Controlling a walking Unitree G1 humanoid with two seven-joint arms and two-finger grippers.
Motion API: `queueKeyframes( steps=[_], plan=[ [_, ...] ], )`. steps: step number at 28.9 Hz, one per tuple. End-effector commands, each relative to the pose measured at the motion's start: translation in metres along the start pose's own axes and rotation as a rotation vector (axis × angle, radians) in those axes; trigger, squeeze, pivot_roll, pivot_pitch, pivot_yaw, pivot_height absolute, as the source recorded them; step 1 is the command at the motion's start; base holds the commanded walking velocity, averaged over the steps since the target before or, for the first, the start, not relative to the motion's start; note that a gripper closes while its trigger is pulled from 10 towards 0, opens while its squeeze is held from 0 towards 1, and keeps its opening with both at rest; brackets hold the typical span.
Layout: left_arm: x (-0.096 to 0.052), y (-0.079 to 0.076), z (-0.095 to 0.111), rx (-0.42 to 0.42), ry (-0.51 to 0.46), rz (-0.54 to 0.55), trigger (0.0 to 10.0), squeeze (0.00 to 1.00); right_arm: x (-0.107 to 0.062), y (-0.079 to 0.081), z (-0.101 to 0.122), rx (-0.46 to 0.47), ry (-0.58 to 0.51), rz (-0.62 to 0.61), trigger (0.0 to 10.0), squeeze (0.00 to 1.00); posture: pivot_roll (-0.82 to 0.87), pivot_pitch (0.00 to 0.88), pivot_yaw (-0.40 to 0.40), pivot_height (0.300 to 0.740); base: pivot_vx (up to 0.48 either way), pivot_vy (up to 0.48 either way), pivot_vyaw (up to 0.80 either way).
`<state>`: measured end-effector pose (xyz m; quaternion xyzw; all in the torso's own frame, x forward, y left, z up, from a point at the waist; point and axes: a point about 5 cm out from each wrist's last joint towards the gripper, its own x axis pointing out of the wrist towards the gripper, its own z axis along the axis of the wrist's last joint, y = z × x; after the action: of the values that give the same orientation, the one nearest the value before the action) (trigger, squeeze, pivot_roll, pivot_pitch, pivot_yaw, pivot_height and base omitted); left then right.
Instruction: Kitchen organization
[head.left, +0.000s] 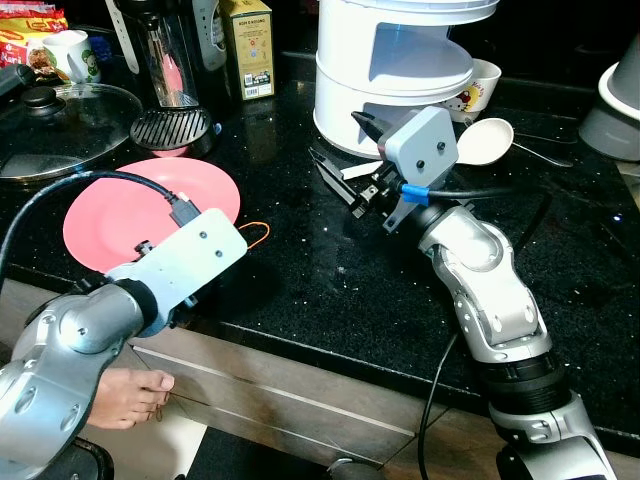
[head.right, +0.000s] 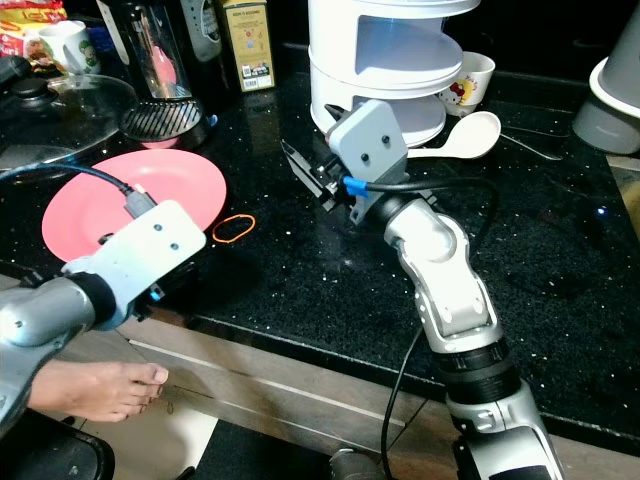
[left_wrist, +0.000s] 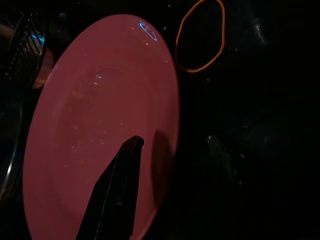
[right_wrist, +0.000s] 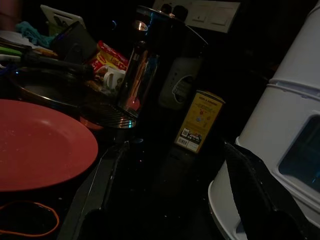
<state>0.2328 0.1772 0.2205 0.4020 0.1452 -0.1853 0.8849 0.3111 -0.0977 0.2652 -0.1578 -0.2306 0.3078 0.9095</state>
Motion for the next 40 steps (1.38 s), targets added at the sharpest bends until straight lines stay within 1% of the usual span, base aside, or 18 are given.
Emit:
queueKeyframes(
  steps=[1, 4, 8, 14, 18, 19, 20, 21, 25, 31, 33, 34, 37, 38, 40],
  plan=[
    [0.003, -0.003, -0.014, -0.002, 0.076, -0.027, 10.0, 0.00, -0.001, -0.003, -0.001, -0.012, 0.009, -0.006, 10.0, 0.00, 0.02, 0.065, -0.023, 0.732, 0.000, 0.000, 0.00],
    [0.003, -0.001, -0.019, 0.018, 0.108, -0.031, 10.0, 0.00, -0.002, -0.004, -0.001, -0.009, 0.012, -0.008, 10.0, 0.00, 0.02, 0.068, -0.023, 0.732, 0.000, 0.000, 0.00],
    [0.001, 0.010, -0.029, 0.111, 0.180, 0.017, 10.0, 0.00, -0.003, -0.005, -0.002, -0.002, 0.017, -0.017, 10.0, 0.00, 0.02, 0.074, -0.021, 0.732, 0.000, 0.000, 0.00],
    [0.003, 0.016, -0.039, 0.151, 0.223, 0.050, 10.0, 0.00, -0.003, -0.004, -0.002, 0.003, 0.017, -0.019, 10.0, 0.00, 0.01, 0.079, -0.021, 0.732, 0.000, 0.000, 0.00],
    [0.008, 0.019, -0.046, 0.171, 0.237, 0.075, 10.0, 0.00, -0.004, -0.004, -0.002, 0.006, 0.018, -0.022, 10.0, 0.00, 0.01, 0.081, -0.021, 0.732, 0.000, 0.000, 0.00],
    [0.010, 0.020, -0.046, 0.176, 0.234, 0.084, 4.5, 0.00, -0.004, -0.005, -0.002, 0.006, 0.019, -0.024, 10.0, 0.00, 0.01, 0.080, -0.020, 0.732, 0.000, 0.000, 0.00],
    [0.010, 0.020, -0.046, 0.176, 0.234, 0.084, 4.5, 0.00, -0.004, -0.005, -0.002, 0.006, 0.019, -0.024, 10.0, 0.00, 0.01, 0.080, -0.020, 0.732, 0.000, 0.000, 0.00],
    [0.012, 0.021, -0.046, 0.181, 0.229, 0.095, 0.0, 0.00, -0.005, -0.005, -0.002, 0.006, 0.020, -0.026, 10.0, 0.00, 0.01, 0.083, -0.016, 0.732, 0.000, 0.000, 0.00],
    [0.016, 0.022, -0.045, 0.192, 0.205, 0.115, 0.0, 0.00, -0.006, -0.006, -0.002, 0.004, 0.024, -0.034, 10.0, 0.00, 0.00, 0.083, -0.014, 0.732, 0.000, 0.000, 0.00],
    [0.018, 0.023, -0.044, 0.196, 0.188, 0.122, 0.0, 0.00, -0.007, -0.007, -0.003, 0.019, 0.023, -0.051, 10.0, 0.00, 0.00, 0.080, -0.012, 0.732, 0.000, 0.000, 0.00],
    [0.019, 0.024, -0.042, 0.192, 0.170, 0.125, 0.0, 0.00, -0.007, -0.009, -0.003, 0.057, 0.012, -0.067, 10.0, 0.00, 0.00, 0.077, -0.012, 0.732, 0.000, 0.000, 0.00],
    [0.019, 0.024, -0.042, 0.192, 0.170, 0.125, 0.0, 0.00, -0.007, -0.009, -0.003, 0.057, 0.012, -0.067, 10.0, 0.00, 0.00, 0.077, -0.012, 0.732, 0.000, 0.000, 0.00],
    [0.021, 0.023, -0.034, 0.176, 0.115, 0.111, 0.0, 0.00, -0.008, -0.013, -0.003, 0.144, -0.011, -0.099, 10.0, 0.00, 0.00, 0.073, -0.011, 0.732, 0.000, 0.000, 0.00],
    [0.021, 0.023, -0.034, 0.176, 0.115, 0.111, 0.0, 0.00, -0.008, -0.013, -0.003, 0.144, -0.011, -0.099, 10.0, 0.00, 0.00, 0.073, -0.011, 0.732, 0.000, 0.000, 0.00],
    [0.022, 0.020, -0.025, 0.167, 0.066, 0.067, 0.0, 0.00, -0.008, -0.017, -0.002, 0.212, -0.034, -0.123, 10.0, 0.00, 0.01, 0.069, -0.009, 0.732, 0.000, 0.000, 0.00]
  ],
)
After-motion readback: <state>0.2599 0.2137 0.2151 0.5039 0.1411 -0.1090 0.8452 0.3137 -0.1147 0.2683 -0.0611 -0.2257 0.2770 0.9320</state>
